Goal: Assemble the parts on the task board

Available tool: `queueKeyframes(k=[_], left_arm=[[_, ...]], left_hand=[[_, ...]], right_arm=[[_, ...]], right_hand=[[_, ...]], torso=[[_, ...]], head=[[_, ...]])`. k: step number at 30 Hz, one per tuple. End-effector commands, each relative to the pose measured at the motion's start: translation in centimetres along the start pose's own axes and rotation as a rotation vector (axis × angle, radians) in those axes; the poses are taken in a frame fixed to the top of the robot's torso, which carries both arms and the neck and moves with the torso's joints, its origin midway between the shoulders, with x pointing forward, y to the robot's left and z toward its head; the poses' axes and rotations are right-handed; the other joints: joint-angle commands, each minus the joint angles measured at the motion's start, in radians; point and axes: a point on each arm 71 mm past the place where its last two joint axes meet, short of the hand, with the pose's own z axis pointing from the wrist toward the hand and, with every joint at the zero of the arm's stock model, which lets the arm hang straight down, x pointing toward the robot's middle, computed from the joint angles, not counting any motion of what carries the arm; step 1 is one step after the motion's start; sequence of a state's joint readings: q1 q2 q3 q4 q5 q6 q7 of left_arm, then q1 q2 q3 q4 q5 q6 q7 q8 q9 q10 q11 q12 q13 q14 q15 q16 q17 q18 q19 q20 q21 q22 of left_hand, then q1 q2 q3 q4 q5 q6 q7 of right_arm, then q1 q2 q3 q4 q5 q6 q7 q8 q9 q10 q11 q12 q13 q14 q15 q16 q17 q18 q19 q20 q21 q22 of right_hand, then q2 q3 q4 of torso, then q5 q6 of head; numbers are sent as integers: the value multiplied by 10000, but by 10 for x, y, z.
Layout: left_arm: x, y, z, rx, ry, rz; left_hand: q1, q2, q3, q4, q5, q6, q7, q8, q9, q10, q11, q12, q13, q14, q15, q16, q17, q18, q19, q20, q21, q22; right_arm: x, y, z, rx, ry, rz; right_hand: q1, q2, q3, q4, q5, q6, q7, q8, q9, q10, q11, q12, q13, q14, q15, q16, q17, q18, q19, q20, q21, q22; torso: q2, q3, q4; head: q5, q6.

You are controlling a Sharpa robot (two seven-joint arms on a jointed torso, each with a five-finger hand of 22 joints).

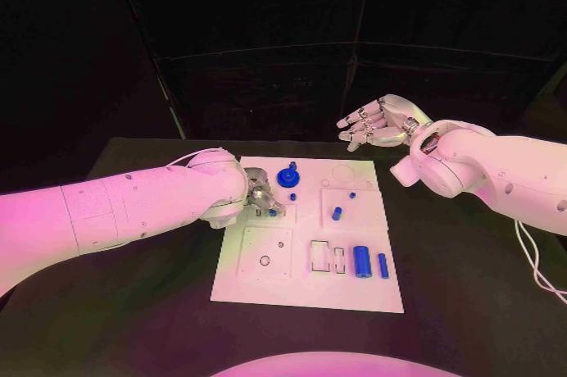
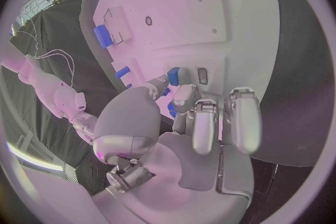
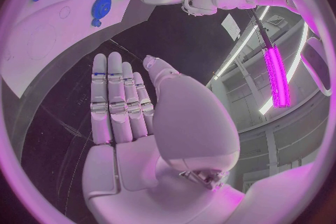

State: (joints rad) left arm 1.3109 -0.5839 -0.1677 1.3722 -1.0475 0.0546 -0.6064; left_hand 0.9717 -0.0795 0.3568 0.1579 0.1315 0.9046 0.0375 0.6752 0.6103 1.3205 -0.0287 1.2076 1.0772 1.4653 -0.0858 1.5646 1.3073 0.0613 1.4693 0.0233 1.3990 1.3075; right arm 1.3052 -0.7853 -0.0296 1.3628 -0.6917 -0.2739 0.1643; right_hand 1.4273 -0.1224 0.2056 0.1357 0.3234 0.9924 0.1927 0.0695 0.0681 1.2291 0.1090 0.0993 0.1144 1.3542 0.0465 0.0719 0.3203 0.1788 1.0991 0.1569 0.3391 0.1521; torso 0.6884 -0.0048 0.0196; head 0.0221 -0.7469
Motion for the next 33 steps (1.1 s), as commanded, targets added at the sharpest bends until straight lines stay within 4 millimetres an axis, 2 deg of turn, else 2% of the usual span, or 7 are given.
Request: queueKeyframes(k=[1,9,11,23,26,31,33], left_arm=[[0,3,0,-104,21,-47],[-4,8,-6,-70,-166,-166],[-8,8,-9,-33,-254,-193],[-50,14,-26,-47,-841,-404],[-61,22,-26,-288,-865,-385],[-80,35,-17,-750,-877,-407],[-86,38,-13,-905,-862,-413]], left_hand=[[-181,-76,-508,194,-101,68,-6,13,12,55,-41,66,28,1055,-64,62,2635,-107,270,-67,51,361],[-24,-47,-1484,553,-486,50,-25,-4,32,49,-50,92,48,1055,-83,62,2635,-105,274,-84,42,377],[17,-54,-1706,644,-749,40,-23,-3,39,44,-51,94,48,1055,-81,62,2635,-103,270,-86,30,369],[288,-70,-2387,856,-814,-63,9,-77,17,-25,-30,38,-34,1055,-68,62,2635,-95,258,-80,-10,341],[634,80,-2571,837,-809,-225,86,-266,-98,-145,32,-88,-193,1055,-23,62,2635,-74,219,-49,-98,244],[1142,322,-3110,893,-795,-534,345,-928,-630,-326,251,-261,-427,1055,148,62,2635,-52,172,119,-218,129],[1211,381,-3203,912,-801,-568,376,-1042,-741,-336,280,-262,-435,1055,177,62,2635,-46,167,140,-235,114]], right_arm=[[0,2,1,-97,4,15],[-2,1,1,-77,-33,1],[-2,0,1,-64,-58,-8],[-2,-1,5,9,-72,-27],[-2,-1,5,9,-72,-27],[-2,-1,5,0,-76,-27],[-2,-1,5,-8,-69,-24]], right_hand=[[-110,-10,-4,76,21,-86,0,-18,-11,-38,64,-47,-16,-37,61,-25,-14,32,52,13,-52,-15],[-119,-12,-6,79,18,-93,2,-19,-12,-44,67,-51,-21,-41,65,-31,-18,32,52,16,-65,-23],[-119,-12,-6,79,18,-93,2,-19,-12,-44,67,-51,-21,-41,65,-31,-18,32,52,16,-65,-23],[-179,-24,-27,103,32,-139,22,-26,-13,-95,94,-80,-54,-79,91,-63,-45,31,44,43,-148,-75],[-179,-24,-27,103,32,-139,22,-26,-13,-95,94,-80,-54,-79,91,-63,-45,31,44,43,-148,-75],[-179,-23,-25,101,38,-147,25,-26,-13,-106,97,-86,-61,-88,95,-68,-51,32,42,48,-164,-85],[-179,-23,-25,101,38,-147,25,-26,-13,-106,97,-86,-61,-88,95,-68,-51,32,42,48,-164,-85]], torso=[[-1,-11,2],[-6,-10,0],[-5,-10,-1],[1,-4,5],[0,-3,-3],[8,-7,-6],[13,-7,-12]], head=[[-9,11],[-19,47],[-18,71],[-20,123],[-9,126],[-8,133],[0,133]])
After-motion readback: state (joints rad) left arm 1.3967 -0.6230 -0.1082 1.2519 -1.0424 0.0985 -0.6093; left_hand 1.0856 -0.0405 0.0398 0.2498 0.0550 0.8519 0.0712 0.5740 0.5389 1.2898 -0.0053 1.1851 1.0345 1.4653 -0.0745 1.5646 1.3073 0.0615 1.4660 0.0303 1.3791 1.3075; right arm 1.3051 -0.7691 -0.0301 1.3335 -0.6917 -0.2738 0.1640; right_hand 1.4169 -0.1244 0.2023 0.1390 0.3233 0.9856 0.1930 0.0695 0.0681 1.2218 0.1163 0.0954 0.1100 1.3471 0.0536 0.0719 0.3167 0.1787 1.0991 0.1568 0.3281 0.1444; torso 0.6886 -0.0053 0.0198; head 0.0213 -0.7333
